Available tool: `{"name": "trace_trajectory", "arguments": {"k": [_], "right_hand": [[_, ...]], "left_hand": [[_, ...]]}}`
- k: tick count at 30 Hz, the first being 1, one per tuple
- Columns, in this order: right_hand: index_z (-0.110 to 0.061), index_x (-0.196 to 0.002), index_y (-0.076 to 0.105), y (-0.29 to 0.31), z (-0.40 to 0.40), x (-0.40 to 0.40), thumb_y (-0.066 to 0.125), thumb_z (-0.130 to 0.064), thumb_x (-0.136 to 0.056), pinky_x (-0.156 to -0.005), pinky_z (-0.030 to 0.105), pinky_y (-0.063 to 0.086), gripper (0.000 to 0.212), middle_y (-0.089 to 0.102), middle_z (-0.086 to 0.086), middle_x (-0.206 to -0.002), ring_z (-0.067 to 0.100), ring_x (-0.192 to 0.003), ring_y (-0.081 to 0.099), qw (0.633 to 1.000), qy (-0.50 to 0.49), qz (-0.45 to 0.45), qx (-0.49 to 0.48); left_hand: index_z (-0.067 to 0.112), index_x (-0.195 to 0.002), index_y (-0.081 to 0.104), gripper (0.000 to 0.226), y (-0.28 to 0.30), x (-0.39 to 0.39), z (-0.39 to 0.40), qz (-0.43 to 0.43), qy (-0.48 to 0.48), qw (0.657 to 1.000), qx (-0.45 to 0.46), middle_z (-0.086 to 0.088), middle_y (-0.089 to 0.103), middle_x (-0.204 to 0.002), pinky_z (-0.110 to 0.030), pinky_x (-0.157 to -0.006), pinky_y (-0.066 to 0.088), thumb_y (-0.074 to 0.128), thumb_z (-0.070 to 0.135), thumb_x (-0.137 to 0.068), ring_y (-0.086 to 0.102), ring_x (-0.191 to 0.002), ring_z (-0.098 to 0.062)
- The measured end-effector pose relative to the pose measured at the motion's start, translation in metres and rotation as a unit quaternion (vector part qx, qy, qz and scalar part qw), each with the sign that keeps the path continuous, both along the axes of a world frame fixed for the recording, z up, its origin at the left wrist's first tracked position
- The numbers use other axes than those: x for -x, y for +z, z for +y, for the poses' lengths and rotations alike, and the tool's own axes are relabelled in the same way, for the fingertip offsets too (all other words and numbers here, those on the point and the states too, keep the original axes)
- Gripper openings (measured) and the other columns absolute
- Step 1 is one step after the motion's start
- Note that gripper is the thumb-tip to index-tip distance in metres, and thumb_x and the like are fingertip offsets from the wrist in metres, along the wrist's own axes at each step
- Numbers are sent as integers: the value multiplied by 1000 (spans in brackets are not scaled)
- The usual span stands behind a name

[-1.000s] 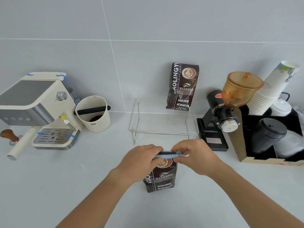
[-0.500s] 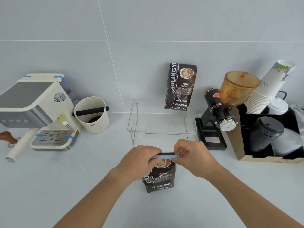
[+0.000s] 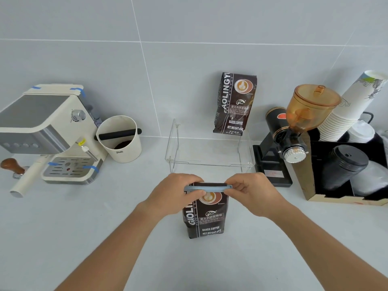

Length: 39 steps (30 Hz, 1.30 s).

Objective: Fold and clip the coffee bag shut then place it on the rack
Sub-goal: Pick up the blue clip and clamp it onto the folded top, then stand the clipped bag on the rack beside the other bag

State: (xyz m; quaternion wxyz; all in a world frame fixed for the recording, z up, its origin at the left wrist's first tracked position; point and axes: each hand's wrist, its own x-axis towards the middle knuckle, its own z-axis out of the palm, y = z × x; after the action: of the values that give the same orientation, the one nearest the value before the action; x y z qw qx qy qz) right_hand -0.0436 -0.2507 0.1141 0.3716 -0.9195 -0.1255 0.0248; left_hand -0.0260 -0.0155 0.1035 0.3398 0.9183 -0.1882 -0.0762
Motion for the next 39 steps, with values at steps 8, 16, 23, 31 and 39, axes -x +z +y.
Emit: {"name": "trace_trajectory", "arguments": {"k": [8,16,23,31,39], "right_hand": [[-27,-102,69,-23,-3,-1,75,-16,-79,-67,17,53,26,71,-9,-96,1,-83,67,984,-55,105,-131],[-33,-116,57,-83,12,16,77,-18,-74,-96,42,53,49,70,-8,-113,11,-104,67,958,-82,216,-170],[-35,-117,53,-91,21,24,73,-12,-80,-79,15,48,48,69,-10,-110,-4,-97,62,963,-118,194,-144],[-27,-121,59,-80,27,16,74,-14,-79,-79,18,50,46,72,-18,-105,-2,-97,65,965,-132,166,-153],[-31,-115,63,-15,32,-9,75,-16,-77,-80,22,50,42,74,-13,-103,2,-96,66,975,-117,91,-168]], "left_hand": [[23,-102,70,38,-43,7,22,187,133,926,299,6,79,-96,-22,-85,56,75,-5,-76,72,-98,-12],[14,-116,66,38,-61,21,9,195,174,898,354,0,73,-117,-33,-100,51,62,-8,-86,67,-111,-13],[33,-130,50,50,-91,58,-6,230,202,880,363,19,73,-114,-11,-84,51,59,2,-91,66,-109,-2],[22,-124,60,38,-77,48,-6,190,218,877,383,21,74,-107,-11,-80,52,60,3,-91,68,-104,-2],[25,-112,64,35,-19,23,2,125,212,867,432,17,77,-100,-13,-75,55,62,0,-88,72,-95,-4]]}}
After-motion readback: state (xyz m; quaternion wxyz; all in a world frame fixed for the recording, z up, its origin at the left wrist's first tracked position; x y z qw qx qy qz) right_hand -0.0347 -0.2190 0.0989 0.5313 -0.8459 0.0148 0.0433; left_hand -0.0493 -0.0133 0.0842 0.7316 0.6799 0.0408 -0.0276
